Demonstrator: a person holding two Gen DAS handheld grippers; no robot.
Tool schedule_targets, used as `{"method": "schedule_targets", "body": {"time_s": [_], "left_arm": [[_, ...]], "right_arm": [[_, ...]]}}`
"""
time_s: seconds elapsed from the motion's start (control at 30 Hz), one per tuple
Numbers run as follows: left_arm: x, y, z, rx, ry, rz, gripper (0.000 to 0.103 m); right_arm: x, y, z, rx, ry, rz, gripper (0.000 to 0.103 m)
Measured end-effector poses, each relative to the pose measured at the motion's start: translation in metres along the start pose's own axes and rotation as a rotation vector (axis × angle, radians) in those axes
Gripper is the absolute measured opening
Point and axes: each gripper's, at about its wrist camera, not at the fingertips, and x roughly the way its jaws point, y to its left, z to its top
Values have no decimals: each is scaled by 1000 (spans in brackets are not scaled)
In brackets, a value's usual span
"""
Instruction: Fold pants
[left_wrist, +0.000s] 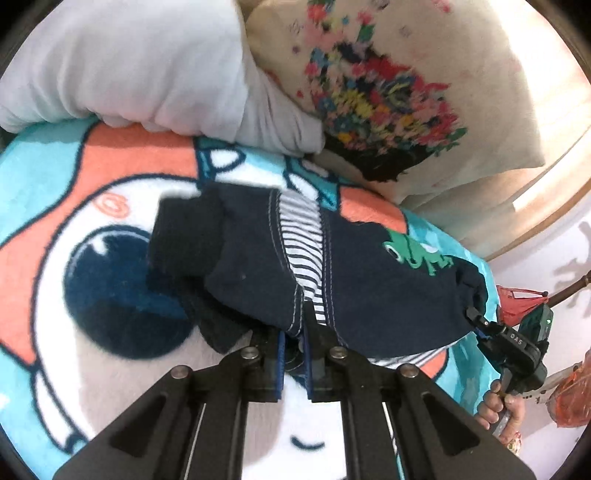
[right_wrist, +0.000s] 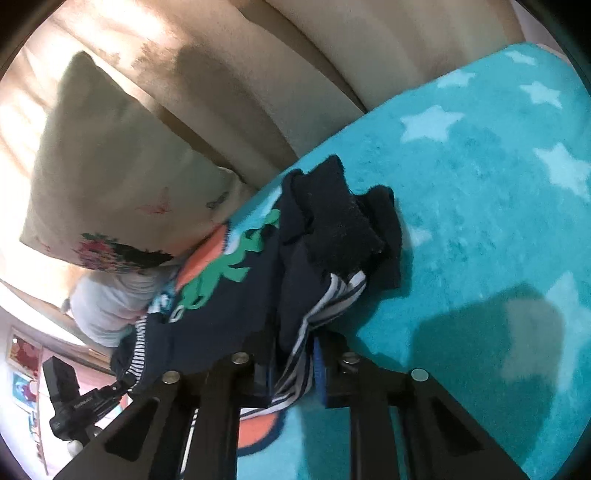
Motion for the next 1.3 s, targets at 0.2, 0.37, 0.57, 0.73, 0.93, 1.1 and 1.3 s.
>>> {"method": "schedule_targets", "body": {"time_s": [0.2,0.37,0.57,0.73,0.93,1.1,1.3], "left_arm": [[-23,-8,-11,9,-27,5,7],[-38,4,-21,5,-49,36,7],[-35,26,-25,-11,-18,62,7],[-34,16,-31,41,-42,122,8],[-34,20,-30,24,-36,124,7],[-47,16,-32,38,-52,119,8],[-53,8,-47,85,-56,149,8]], "right_arm": [[-34,12,-19,-7,-27,81,9],[-54,15,-36,-8,-40,117,8],[-55,13,-42,-50,-53,37,20],[-28,9,-26,-12,-78,39,77],[24,13,-14,-33,-20,-22,53],[10,2,-16,31,-23,22,11],[-43,12,-37,-20,-70,22,10]]}}
